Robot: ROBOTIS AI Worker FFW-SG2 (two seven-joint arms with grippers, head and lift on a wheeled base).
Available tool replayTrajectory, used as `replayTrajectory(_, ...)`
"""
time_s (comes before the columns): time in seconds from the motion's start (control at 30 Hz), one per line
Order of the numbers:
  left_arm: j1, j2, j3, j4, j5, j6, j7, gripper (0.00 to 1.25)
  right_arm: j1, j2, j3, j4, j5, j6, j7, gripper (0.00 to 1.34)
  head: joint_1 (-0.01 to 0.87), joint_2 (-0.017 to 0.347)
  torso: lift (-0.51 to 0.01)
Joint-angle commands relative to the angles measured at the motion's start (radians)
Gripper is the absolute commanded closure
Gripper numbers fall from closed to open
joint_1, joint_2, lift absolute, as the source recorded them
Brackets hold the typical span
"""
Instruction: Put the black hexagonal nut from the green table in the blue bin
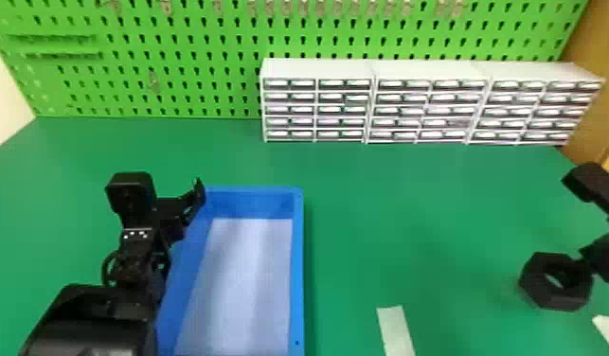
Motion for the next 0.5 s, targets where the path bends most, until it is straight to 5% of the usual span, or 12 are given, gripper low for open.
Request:
replayTrajectory(0.0,0.001,0.000,0.000,0.000,-0.001,0.000,0.000,0.25,-0.015,-0.002,-0.010,-0.024,0.023,0.011,0.003,1.07,0.686,0.051,-0.096)
replayTrajectory(0.23,0.000,0.000,0.000,0.000,-0.001,0.000,0.000,0.25,-0.056,-0.001,-0.027,-0.095,0.028,0.032,0.003,1.07,0.686,0.051,-0.096)
replayTrajectory(0.47,-0.003,0.000,-0.004,0.000,-0.001,0.000,0.000,0.25,-0.136,0.031,-0.021,-0.132,0.017,0.038,0.003,1.07,0.686,0.051,-0.096)
